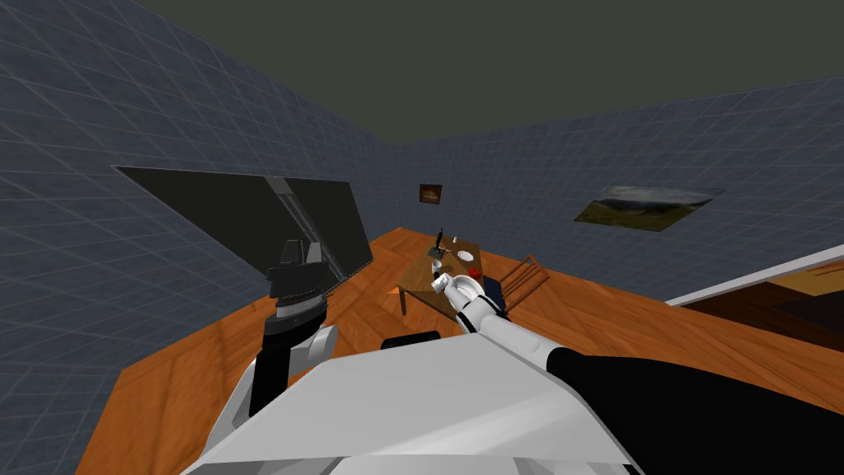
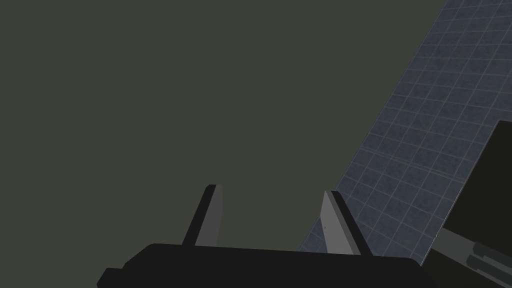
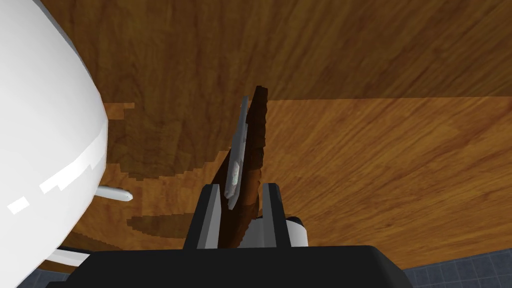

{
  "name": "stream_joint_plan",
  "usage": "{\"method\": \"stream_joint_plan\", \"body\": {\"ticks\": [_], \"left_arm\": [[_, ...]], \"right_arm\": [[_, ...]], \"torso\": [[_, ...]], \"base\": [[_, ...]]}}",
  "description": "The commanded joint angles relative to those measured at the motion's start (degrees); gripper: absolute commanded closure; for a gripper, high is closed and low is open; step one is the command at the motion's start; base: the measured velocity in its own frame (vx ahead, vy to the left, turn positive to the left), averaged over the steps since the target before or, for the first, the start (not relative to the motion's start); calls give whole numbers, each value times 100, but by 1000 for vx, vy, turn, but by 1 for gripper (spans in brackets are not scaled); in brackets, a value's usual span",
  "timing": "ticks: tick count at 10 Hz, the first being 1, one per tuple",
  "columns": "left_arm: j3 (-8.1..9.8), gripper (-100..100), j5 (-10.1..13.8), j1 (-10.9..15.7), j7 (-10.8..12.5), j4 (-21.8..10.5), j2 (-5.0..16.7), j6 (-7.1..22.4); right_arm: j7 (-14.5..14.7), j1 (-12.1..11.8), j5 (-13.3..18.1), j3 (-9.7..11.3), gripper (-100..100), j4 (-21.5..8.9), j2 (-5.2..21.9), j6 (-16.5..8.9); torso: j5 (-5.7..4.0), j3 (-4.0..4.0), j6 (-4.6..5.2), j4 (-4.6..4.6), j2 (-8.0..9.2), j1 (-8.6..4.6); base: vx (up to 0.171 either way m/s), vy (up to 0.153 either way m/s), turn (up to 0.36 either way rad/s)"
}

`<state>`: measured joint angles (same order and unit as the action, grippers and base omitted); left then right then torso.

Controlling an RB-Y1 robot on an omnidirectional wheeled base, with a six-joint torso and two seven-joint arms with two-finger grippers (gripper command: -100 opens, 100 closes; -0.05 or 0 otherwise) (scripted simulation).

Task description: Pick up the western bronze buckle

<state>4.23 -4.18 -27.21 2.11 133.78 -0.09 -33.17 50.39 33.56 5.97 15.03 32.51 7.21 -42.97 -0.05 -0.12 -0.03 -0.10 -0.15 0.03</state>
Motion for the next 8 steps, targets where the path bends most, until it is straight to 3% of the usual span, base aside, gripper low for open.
{"method": "stream_joint_plan", "body": {"ticks": [1, 2, 3, 5, 7, 8], "left_arm": [[0, 0, 0, 0, 0, 0, 0, 0], [0, 0, 0, 0, 0, 0, 0, 0], [0, 0, 0, 0, 0, 0, 0, 0], [0, 0, 0, 1, 0, 0, 0, 0], [0, 0, 0, 1, 0, 0, 0, 0], [0, 0, 0, 0, 0, 0, 0, 0]], "right_arm": [[0, 0, 0, 0, 100, 0, 0, 0], [-1, 0, 0, 0, 0, 0, 0, 0], [104, 40, -58, -14, 100, 142, 2, -159], [206, 156, -122, -40, 100, 237, -9, -345], [223, 91, -124, -37, 100, 351, 11, -406], [220, 102, -124, -38, 0, 325, 6, -393]], "torso": [[0, 0, 0, 0, 0, 0], [0, 0, 0, 0, -1, 0], [0, -1, -1, 0, -1, 0], [1, 13, 0, 5, 23, 5], [0, 15, -2, 5, 25, 3], [0, 8, -2, 3, 14, 2]], "base": [[0, 0, 0], [0, 0, 0], [-35, 10, -41], [-78, 10, -41], [-37, 1, -9], [-5, 0, -1]]}}
